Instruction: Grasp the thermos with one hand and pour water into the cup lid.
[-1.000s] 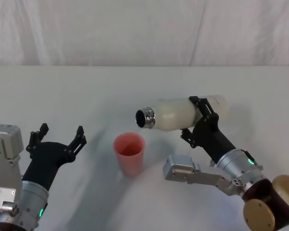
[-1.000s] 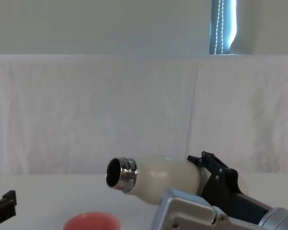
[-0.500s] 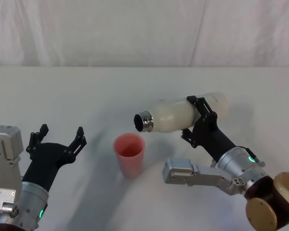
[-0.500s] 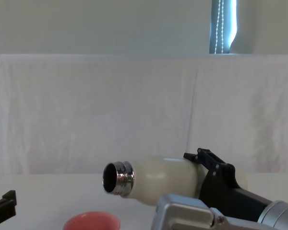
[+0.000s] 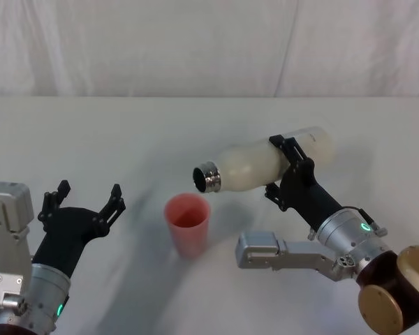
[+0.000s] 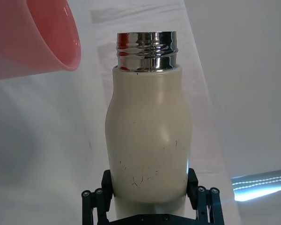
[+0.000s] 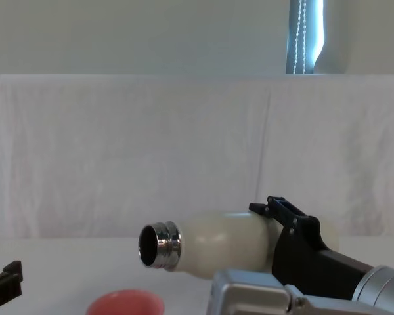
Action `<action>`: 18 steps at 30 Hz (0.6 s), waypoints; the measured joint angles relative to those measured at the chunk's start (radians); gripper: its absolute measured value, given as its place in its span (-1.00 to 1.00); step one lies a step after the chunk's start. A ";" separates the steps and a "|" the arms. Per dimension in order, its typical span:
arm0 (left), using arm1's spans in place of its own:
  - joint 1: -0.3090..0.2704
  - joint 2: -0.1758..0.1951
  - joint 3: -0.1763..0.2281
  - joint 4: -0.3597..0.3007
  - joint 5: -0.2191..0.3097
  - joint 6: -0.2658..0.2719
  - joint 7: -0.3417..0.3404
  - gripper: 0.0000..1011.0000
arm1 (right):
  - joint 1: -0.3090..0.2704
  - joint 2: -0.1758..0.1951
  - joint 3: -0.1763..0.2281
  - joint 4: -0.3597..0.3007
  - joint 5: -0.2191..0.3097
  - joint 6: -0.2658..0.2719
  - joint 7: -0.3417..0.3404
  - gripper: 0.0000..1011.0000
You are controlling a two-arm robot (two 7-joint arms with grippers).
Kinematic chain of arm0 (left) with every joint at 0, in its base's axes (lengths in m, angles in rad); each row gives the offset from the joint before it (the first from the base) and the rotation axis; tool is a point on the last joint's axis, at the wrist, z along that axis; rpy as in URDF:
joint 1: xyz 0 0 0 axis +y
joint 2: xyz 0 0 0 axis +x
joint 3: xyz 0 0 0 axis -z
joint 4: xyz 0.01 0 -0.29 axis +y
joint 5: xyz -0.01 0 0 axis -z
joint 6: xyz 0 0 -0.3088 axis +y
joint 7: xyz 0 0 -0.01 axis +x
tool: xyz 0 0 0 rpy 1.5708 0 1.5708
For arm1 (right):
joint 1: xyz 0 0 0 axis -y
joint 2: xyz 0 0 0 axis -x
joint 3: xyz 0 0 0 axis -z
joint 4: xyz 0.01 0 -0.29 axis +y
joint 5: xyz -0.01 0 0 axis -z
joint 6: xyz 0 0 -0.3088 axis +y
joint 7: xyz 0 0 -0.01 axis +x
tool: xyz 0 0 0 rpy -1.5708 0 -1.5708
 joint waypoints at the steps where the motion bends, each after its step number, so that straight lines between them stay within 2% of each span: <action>1: 0.000 0.000 0.000 0.000 0.000 0.000 0.000 0.98 | 0.001 0.001 -0.001 0.000 -0.003 0.001 0.000 0.88; 18: 0.000 0.000 0.000 0.000 0.000 0.000 0.000 0.98 | 0.013 0.018 -0.024 -0.015 -0.041 0.028 0.015 0.88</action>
